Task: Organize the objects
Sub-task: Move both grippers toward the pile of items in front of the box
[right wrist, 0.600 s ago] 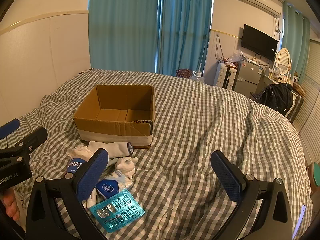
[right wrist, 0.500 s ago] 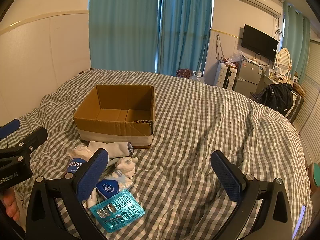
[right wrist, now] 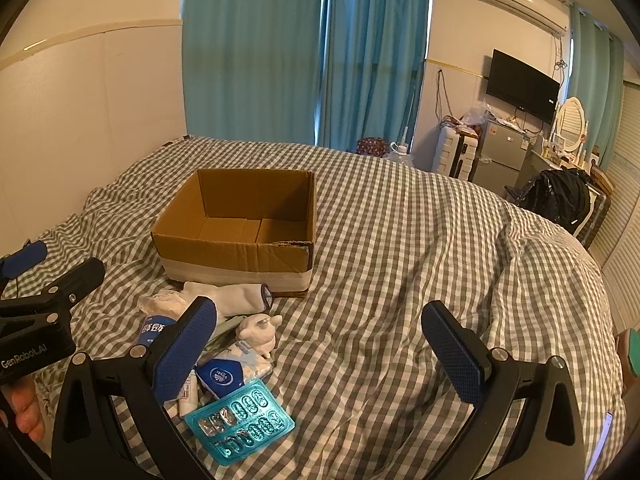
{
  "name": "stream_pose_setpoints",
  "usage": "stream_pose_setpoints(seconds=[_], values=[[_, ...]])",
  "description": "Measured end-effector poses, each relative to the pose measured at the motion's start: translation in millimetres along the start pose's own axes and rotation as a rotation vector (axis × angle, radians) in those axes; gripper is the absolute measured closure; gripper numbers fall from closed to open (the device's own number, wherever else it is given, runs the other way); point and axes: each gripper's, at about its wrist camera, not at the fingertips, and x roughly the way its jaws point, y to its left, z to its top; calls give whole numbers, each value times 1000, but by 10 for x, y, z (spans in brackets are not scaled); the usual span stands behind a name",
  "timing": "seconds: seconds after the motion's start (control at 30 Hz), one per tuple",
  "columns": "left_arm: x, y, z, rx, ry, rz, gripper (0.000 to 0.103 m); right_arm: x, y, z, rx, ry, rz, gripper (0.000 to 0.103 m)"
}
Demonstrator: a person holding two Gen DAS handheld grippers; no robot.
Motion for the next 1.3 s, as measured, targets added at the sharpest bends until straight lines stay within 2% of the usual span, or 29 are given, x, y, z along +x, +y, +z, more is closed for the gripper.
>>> stream_pose_setpoints(seconds=[0.3, 0.73, 1.3], values=[[-63, 20, 11, -15, -9, -56, 0, -24, 16, -11, 1, -1, -1, 0], [-81, 20, 10, -10, -14, -30, 0, -144, 75, 27, -26, -31, 4, 0], [356, -69, -233, 28, 97, 18, 0, 200, -96, -157, 10, 39, 28, 0]])
